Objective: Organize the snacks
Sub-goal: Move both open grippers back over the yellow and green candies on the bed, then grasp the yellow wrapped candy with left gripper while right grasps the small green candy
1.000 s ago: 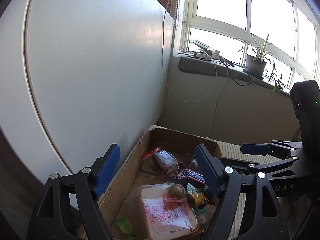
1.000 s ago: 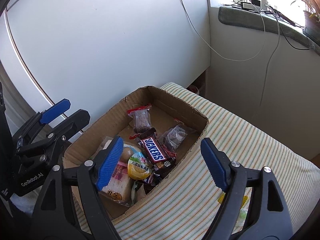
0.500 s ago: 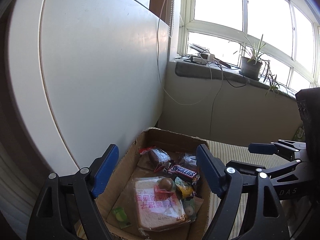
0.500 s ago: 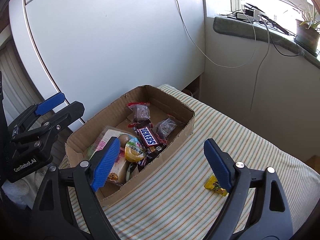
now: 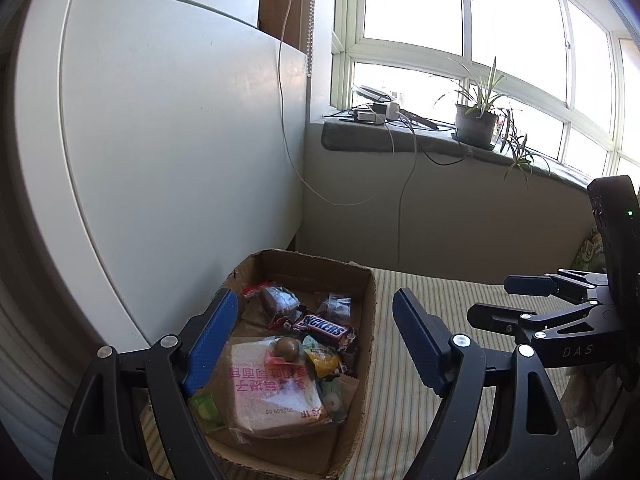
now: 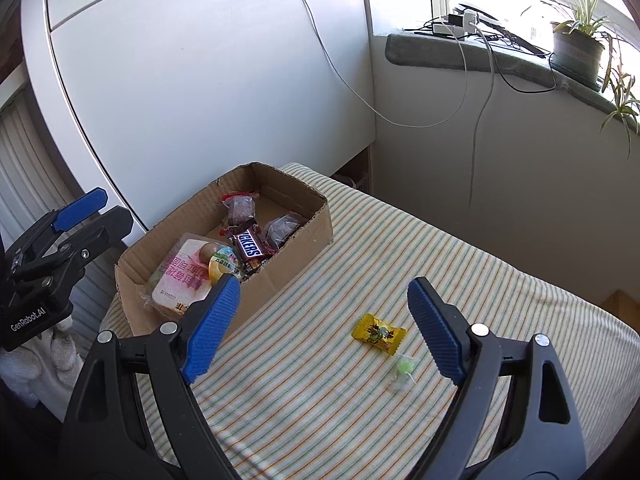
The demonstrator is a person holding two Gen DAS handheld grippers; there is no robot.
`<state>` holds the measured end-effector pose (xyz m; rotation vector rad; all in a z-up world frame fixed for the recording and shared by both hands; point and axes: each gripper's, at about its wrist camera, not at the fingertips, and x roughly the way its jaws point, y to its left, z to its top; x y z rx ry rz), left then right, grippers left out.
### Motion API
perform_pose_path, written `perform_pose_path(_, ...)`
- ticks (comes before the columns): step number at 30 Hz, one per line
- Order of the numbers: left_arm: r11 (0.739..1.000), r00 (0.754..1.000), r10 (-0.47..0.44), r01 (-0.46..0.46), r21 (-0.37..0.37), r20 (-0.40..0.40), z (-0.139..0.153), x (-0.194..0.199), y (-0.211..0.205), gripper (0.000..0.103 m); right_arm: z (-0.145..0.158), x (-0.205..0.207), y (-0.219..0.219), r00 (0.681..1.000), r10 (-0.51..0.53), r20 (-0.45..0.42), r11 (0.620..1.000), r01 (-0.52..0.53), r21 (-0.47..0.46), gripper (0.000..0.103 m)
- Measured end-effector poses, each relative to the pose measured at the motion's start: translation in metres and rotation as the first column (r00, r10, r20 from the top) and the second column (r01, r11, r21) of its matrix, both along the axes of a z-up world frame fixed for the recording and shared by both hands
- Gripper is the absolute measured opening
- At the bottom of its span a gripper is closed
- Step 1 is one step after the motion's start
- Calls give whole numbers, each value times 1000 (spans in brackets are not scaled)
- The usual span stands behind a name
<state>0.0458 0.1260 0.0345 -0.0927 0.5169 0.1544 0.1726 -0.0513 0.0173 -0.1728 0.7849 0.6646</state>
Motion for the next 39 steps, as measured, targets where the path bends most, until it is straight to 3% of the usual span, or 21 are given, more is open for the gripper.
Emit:
perform_pose_path(5, 999, 999, -45, 45, -9, -18, -9, 2, -21, 80, -4, 3, -29, 999, -31, 25, 1000, 31, -3, 88)
perform_pose_path(7, 997, 997, -72, 72, -11, -29, -14, 4, -31, 72, -7, 7, -40, 999, -42, 24, 999, 43, -6, 88)
perform_pose_path(11, 991, 990, -130, 129, -20, -57, -23, 9, -52, 66, -12, 15, -58, 999, -51, 18, 999, 51, 0, 88)
perform_pose_path(15, 982, 979, -186, 183, -44, -87, -33, 19, -70, 52, -24, 14, -68, 1000, -25, 13, 1000, 26, -18, 87)
perform_pose_path(21, 967, 958, -254, 246, -73, -136, -49, 34, -91, 37, -53, 8, -62, 999, 51, -17, 994, -52, -92, 63)
perform_pose_path(25, 960, 945, -277, 266, -84, -171, -60, 48, -101, 36, -72, 9, -56, 995, 83, -50, 989, -88, -122, 50)
perform_pose_path(39, 940, 905, -330, 289, -178, -270, -100, 100, -110, 36, -100, 28, -46, 991, 88, -105, 986, -101, -129, 41)
